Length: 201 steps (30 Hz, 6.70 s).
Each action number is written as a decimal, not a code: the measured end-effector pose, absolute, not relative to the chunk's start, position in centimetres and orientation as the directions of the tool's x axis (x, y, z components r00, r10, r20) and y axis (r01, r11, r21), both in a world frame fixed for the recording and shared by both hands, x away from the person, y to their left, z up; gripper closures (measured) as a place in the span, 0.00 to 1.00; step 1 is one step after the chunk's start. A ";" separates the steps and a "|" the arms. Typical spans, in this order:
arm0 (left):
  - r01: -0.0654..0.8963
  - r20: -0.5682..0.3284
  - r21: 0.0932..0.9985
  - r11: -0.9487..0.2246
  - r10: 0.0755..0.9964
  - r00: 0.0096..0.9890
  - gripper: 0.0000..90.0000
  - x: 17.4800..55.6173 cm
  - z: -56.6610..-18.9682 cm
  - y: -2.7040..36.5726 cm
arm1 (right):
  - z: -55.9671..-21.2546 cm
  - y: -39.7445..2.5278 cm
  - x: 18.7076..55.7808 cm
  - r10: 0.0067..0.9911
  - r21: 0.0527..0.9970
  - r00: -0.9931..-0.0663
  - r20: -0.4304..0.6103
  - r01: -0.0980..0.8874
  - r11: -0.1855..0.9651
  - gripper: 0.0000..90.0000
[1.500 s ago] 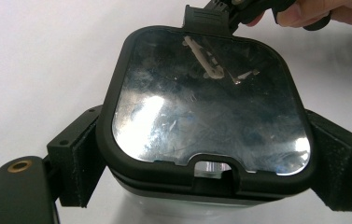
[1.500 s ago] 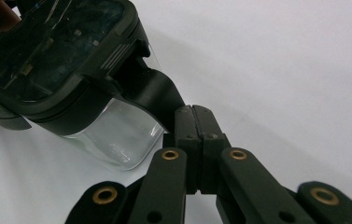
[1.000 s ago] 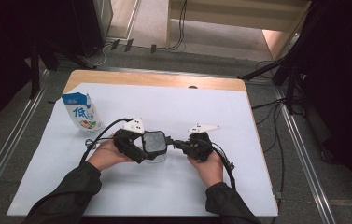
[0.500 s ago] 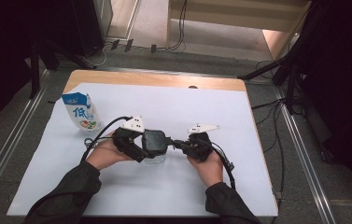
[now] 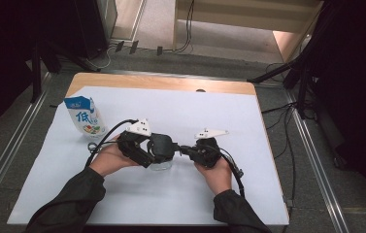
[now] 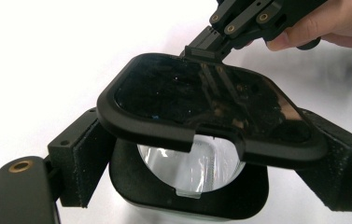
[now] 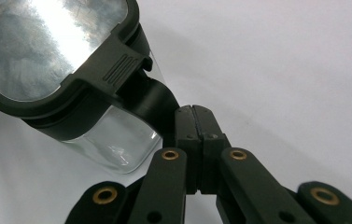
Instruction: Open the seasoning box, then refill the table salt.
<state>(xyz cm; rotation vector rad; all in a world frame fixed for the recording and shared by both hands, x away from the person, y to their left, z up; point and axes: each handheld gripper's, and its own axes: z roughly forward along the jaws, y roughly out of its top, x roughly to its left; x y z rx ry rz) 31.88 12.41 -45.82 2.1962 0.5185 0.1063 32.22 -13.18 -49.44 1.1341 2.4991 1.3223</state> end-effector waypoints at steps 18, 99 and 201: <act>0.293 -0.127 0.817 -0.497 0.340 0.932 0.77 31.5 -43.6 12.5 | -49.3 -13.2 32.1 0.652 0.751 -0.717 0.245 0.566 0.340 1.00; 0.526 -0.243 0.748 -0.404 0.571 0.784 0.41 30.7 -44.2 22.7 | -48.3 -19.1 30.2 0.652 0.797 -0.733 0.194 0.505 0.331 0.58; 0.561 -0.260 0.787 -0.258 0.686 0.680 1.00 33.4 -40.4 30.5 | -47.2 -18.3 29.3 0.641 0.797 -0.729 0.242 0.526 0.297 0.69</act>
